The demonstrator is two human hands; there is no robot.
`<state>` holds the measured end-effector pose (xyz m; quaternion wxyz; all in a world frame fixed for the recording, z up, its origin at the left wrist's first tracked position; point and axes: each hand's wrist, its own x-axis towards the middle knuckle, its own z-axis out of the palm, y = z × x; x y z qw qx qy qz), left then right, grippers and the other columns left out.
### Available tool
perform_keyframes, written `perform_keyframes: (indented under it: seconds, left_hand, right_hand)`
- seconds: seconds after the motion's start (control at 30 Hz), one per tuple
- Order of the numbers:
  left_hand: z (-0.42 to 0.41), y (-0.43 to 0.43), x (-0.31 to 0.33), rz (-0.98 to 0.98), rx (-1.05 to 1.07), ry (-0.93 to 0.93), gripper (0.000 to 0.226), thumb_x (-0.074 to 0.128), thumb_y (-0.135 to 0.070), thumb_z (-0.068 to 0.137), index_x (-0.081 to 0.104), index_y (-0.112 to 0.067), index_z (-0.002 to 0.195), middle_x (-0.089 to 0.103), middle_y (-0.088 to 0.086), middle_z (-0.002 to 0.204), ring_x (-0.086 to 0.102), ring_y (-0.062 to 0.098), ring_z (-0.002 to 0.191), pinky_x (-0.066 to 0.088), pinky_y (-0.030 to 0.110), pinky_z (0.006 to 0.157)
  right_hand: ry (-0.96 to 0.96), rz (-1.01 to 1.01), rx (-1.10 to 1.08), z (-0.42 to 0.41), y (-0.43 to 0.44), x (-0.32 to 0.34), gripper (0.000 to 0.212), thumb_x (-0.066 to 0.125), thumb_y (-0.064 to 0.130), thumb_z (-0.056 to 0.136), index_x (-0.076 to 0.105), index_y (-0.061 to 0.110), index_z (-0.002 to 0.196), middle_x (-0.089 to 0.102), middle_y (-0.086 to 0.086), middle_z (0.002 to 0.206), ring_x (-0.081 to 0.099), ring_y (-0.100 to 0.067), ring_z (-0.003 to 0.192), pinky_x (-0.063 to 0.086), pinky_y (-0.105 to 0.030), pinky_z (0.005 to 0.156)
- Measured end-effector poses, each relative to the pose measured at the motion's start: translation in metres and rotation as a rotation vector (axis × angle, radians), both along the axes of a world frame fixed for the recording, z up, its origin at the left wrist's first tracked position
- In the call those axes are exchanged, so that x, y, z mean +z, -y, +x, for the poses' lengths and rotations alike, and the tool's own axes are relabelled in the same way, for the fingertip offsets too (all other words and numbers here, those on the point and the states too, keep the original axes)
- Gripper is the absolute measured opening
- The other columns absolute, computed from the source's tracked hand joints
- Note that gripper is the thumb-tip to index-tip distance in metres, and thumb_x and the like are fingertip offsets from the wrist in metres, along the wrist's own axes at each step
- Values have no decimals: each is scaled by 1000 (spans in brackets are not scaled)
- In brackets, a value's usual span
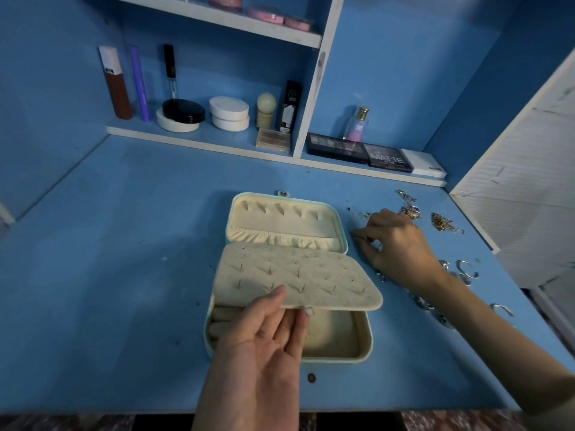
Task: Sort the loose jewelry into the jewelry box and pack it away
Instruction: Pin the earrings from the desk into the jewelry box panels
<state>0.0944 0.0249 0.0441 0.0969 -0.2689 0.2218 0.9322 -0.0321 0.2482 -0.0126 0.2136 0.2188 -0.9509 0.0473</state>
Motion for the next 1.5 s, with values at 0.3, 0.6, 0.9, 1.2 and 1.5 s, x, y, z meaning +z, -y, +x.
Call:
perform_keyframes:
  seconds: [0.3, 0.6, 0.9, 1.2, 1.5]
  left_hand:
    - [0, -2, 1, 13, 23, -7, 26, 56, -5, 61, 70, -17, 42, 75, 6, 81, 65, 19, 95, 46, 29, 79]
    - [1, -2, 2, 18, 25, -7, 27, 57, -4, 62, 70, -18, 42, 75, 5, 79, 66, 18, 92, 45, 29, 75]
    - [1, -1, 2, 29, 13, -5, 27, 56, -4, 63, 71, -16, 44, 75, 5, 79, 66, 18, 89, 44, 29, 74]
    - [2, -1, 1, 46, 14, -14, 25, 56, -4, 63, 73, -15, 48, 75, 7, 85, 66, 20, 95, 45, 28, 77]
    - [1, -2, -4, 52, 25, 12, 21, 56, -2, 64, 69, -10, 79, 75, 9, 88, 67, 21, 92, 44, 29, 75]
  right_hand:
    - [-2, -86, -27, 7, -1, 1, 11, 65, 8, 76, 76, 9, 80, 61, -5, 64, 55, -26, 62, 48, -35, 53]
    - [187, -192, -75, -3, -1, 6, 5, 72, 12, 79, 74, 12, 83, 61, -5, 71, 50, -18, 69, 48, -39, 65]
    - [598, -760, 35, 26, 50, 63, 2, 72, 20, 77, 72, 18, 78, 71, 2, 79, 58, -8, 67, 46, -19, 65]
    - [914, -583, 202, 38, 79, 81, 6, 70, 15, 81, 75, 17, 84, 72, 4, 80, 63, -5, 75, 48, -18, 70]
    - [958, -537, 214, 38, 82, 82, 6, 69, 16, 82, 75, 16, 85, 72, 5, 80, 63, -5, 74, 45, -14, 69]
